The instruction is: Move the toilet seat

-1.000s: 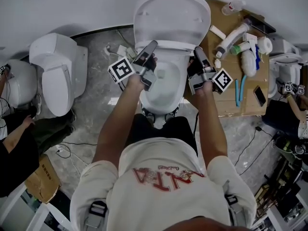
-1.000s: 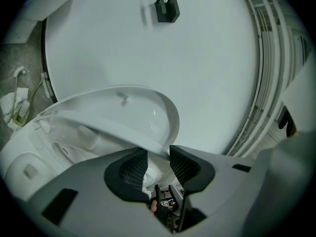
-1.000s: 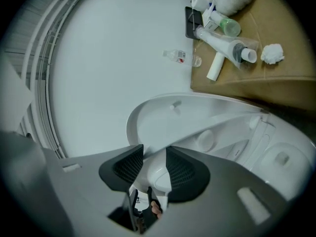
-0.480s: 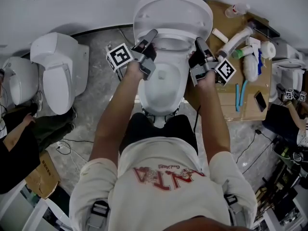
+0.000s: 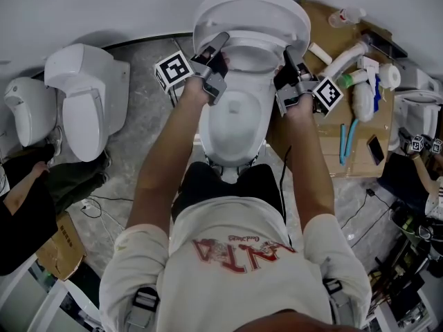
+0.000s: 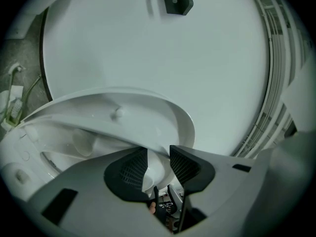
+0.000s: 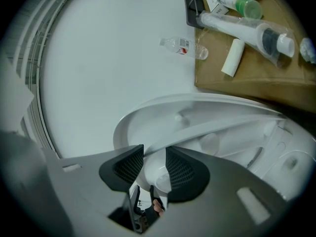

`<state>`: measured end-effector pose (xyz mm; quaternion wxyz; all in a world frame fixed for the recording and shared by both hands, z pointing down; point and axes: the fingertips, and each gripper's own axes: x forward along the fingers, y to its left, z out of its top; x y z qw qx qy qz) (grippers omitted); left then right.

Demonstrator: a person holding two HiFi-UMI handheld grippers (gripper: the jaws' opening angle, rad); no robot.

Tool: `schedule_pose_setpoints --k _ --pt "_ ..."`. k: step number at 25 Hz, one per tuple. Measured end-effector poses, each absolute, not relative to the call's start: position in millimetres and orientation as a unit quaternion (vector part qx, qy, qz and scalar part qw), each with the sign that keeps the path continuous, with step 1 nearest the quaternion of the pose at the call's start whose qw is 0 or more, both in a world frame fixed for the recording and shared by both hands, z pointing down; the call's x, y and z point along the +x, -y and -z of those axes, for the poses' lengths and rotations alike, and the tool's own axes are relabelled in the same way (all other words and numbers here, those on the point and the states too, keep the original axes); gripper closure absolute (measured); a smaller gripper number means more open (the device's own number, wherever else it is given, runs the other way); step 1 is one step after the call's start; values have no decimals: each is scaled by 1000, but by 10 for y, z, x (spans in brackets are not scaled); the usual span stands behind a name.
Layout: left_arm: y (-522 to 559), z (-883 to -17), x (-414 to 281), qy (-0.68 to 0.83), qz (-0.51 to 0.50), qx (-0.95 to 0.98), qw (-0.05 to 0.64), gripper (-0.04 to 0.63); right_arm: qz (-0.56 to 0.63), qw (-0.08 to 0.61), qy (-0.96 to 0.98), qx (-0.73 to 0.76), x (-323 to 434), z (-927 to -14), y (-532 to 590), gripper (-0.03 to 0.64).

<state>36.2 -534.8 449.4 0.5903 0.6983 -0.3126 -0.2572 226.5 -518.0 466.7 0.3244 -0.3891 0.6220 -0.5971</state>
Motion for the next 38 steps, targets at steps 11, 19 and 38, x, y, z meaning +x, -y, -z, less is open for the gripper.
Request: schedule_pose_setpoints --k 11,19,38 --pt "5392 -4465 391 300 264 704 587 453 597 331 -619 -390 2270 -4678 5231 477" --pt "4952 -4299 183 302 273 719 563 453 561 285 -660 -410 2301 -4591 4925 507" --pt "3679 -3286 -418 425 172 804 379 568 305 140 -788 -516 2278 -3215 3677 614"
